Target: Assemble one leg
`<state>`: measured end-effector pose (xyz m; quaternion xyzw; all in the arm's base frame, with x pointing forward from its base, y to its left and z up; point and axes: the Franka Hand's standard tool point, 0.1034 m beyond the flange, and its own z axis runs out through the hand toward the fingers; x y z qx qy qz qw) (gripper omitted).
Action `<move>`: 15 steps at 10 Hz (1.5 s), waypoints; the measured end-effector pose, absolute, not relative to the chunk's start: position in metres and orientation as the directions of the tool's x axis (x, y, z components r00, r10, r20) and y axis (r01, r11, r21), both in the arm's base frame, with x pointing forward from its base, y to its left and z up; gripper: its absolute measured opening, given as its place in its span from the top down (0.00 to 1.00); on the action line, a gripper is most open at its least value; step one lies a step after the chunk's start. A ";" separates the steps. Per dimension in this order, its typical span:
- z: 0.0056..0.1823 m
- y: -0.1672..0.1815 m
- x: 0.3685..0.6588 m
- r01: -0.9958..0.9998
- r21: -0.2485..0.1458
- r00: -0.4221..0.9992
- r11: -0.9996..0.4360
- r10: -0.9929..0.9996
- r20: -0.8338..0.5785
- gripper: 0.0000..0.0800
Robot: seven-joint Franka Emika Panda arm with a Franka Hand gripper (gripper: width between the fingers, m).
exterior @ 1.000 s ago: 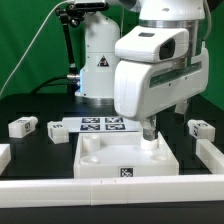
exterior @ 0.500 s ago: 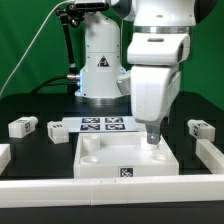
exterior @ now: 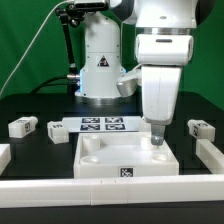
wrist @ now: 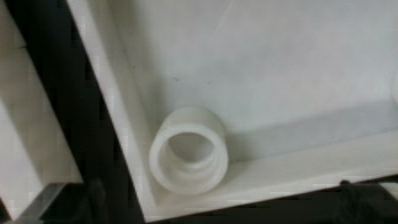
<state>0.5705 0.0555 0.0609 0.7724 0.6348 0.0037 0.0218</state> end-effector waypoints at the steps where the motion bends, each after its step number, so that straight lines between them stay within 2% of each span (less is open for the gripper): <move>1: 0.056 0.049 0.561 0.992 0.039 0.120 -0.120 0.993 -0.020 0.19; 3: 0.049 0.042 0.547 0.999 0.047 -0.005 0.005 1.000 -0.015 0.19; 7: 0.048 0.042 0.547 0.999 0.043 0.010 -0.010 1.000 -0.016 0.19; 8: 0.049 0.041 0.544 0.998 0.057 0.007 -0.007 1.000 -0.011 0.19; 9: 0.048 0.038 0.527 0.998 0.068 0.010 -0.010 1.000 -0.005 0.19; 12: 0.042 0.031 0.485 0.999 0.046 0.020 -0.020 1.000 -0.001 0.19; 15: 0.026 0.027 0.467 0.999 0.013 0.030 -0.030 1.000 0.002 0.19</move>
Offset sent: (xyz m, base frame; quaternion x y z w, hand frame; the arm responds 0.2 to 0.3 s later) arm 0.0000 0.0000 0.0000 0.0000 0.0000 0.0000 1.0000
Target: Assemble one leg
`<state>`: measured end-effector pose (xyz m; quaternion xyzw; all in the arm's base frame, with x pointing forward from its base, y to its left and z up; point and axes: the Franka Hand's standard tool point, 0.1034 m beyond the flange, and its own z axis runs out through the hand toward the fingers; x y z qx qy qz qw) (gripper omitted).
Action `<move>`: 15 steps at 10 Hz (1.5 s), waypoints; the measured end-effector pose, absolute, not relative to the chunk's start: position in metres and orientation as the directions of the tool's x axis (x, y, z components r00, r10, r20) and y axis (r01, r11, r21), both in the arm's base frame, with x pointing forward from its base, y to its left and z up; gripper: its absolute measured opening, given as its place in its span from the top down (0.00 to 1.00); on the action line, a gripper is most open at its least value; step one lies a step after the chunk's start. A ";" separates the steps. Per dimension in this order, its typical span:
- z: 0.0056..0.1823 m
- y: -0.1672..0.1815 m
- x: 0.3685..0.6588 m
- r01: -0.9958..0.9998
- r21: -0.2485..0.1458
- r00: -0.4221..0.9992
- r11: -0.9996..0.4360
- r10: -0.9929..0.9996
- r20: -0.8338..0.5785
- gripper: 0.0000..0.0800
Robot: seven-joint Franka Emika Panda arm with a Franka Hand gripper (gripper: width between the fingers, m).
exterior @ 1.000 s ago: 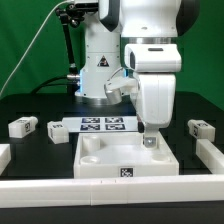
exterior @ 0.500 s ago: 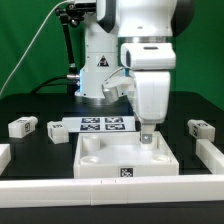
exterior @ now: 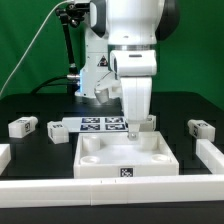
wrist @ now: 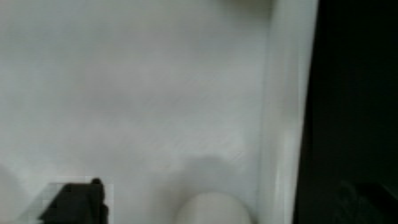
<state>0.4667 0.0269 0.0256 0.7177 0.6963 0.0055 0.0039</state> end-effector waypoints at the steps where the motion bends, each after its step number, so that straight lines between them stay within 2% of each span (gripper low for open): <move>1: 0.020 0.027 0.465 0.999 0.006 0.032 -0.032 0.999 0.004 0.19; 3: 0.012 0.026 0.467 0.999 -0.004 0.036 -0.036 0.999 0.006 0.19; 5: 0.007 0.029 0.468 0.999 0.006 0.042 -0.042 0.999 0.012 0.19; 8: 0.007 0.028 0.467 0.999 0.004 0.044 -0.044 0.999 0.012 0.68; 9: 0.007 0.028 0.467 0.999 0.004 0.044 -0.044 0.999 0.012 0.68; 10: 0.007 0.028 0.467 0.999 0.003 0.044 -0.044 0.999 0.012 0.91; 15: 0.006 0.028 0.467 0.999 0.003 0.045 -0.045 0.999 0.011 0.93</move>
Offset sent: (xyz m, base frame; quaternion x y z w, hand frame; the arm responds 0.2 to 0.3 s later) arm 0.0116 0.0020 -0.0120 -0.0378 0.0022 -0.0127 0.9992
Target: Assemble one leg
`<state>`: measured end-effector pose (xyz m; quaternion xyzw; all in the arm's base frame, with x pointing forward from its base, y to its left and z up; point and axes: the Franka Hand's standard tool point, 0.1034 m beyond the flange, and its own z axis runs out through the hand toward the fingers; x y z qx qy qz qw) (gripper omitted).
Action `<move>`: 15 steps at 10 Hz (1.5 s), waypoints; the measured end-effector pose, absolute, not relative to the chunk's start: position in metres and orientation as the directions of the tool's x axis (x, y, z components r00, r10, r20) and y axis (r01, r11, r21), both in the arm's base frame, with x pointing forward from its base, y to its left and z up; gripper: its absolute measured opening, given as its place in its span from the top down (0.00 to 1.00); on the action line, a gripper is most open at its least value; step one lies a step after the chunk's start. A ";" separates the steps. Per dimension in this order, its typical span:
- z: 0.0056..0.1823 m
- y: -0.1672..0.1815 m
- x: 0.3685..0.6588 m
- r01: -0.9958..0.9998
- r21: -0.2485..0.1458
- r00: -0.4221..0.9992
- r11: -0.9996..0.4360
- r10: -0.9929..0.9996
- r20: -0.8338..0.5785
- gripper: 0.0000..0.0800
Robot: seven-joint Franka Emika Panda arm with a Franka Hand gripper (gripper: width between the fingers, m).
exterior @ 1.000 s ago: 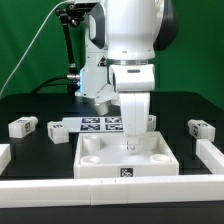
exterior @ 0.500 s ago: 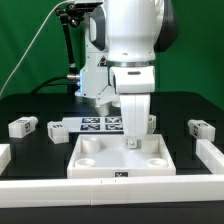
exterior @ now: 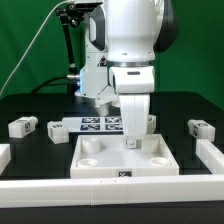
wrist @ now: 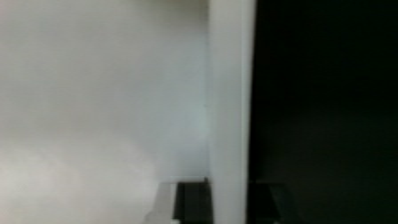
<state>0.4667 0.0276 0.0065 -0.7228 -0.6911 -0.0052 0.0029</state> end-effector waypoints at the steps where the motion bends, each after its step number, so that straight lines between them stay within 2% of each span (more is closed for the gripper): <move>1: 0.006 0.028 0.467 0.999 0.003 0.045 -0.045 0.999 0.011 0.93; 4: 0.006 0.028 0.467 0.999 0.003 0.045 -0.045 0.999 0.011 0.93; 8: 0.007 0.060 0.479 1.000 0.013 0.019 -0.019 1.000 0.026 0.93; 11: 0.007 0.081 0.491 1.000 0.004 0.010 -0.010 1.000 0.025 0.93; 14: 0.007 0.089 0.491 1.000 -0.006 0.028 -0.028 0.999 0.023 0.93; 15: 0.006 0.089 0.490 1.000 -0.006 0.029 -0.029 0.999 0.023 0.80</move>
Offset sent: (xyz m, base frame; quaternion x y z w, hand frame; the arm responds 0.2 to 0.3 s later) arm 0.0000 0.0000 0.0000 0.0000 0.0000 0.0000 1.0000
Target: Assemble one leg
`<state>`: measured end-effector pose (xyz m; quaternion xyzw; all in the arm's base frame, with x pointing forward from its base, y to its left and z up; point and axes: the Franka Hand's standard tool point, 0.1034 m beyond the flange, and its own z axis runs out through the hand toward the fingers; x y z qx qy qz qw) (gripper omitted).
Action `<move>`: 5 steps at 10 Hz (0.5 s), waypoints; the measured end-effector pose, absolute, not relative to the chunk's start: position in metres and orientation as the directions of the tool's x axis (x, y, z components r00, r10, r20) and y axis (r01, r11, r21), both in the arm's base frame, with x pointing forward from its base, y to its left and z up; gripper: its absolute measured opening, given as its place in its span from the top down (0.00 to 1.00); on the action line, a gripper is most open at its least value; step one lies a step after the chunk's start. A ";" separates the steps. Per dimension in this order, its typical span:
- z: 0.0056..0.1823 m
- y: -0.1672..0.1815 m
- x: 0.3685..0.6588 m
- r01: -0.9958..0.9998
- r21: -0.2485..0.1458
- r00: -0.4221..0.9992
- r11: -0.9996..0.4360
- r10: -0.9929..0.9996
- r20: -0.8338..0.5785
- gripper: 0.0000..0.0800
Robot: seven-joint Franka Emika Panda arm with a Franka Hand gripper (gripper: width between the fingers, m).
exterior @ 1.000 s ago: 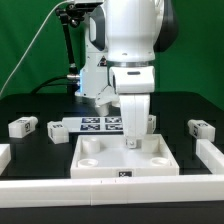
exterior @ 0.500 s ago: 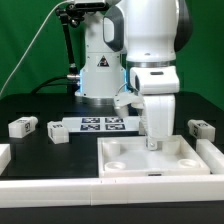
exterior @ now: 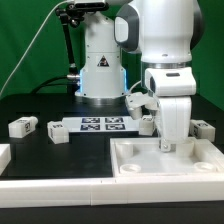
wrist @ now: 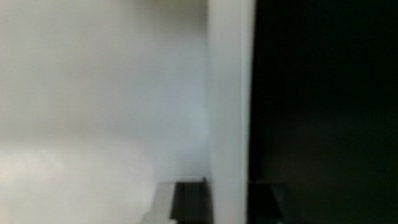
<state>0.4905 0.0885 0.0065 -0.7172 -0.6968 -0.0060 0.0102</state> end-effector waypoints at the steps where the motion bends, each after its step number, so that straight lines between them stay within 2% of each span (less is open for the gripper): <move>1: 0.006 0.088 0.490 1.000 -0.006 0.029 -0.029 0.999 0.023 0.80; 2: 0.006 0.088 0.490 1.000 -0.006 0.030 -0.030 0.999 0.023 0.63; 3: 0.006 0.088 0.490 1.000 -0.006 0.030 -0.030 0.999 0.023 0.40; 4: 0.006 0.088 0.491 1.000 -0.006 0.030 -0.030 0.999 0.023 0.25; 5: 0.006 0.088 0.491 1.000 -0.006 0.030 -0.030 0.999 0.023 0.25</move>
Offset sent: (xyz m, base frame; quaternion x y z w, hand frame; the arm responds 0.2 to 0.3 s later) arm 0.0000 0.0000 0.0000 0.0000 0.0000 0.0000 1.0000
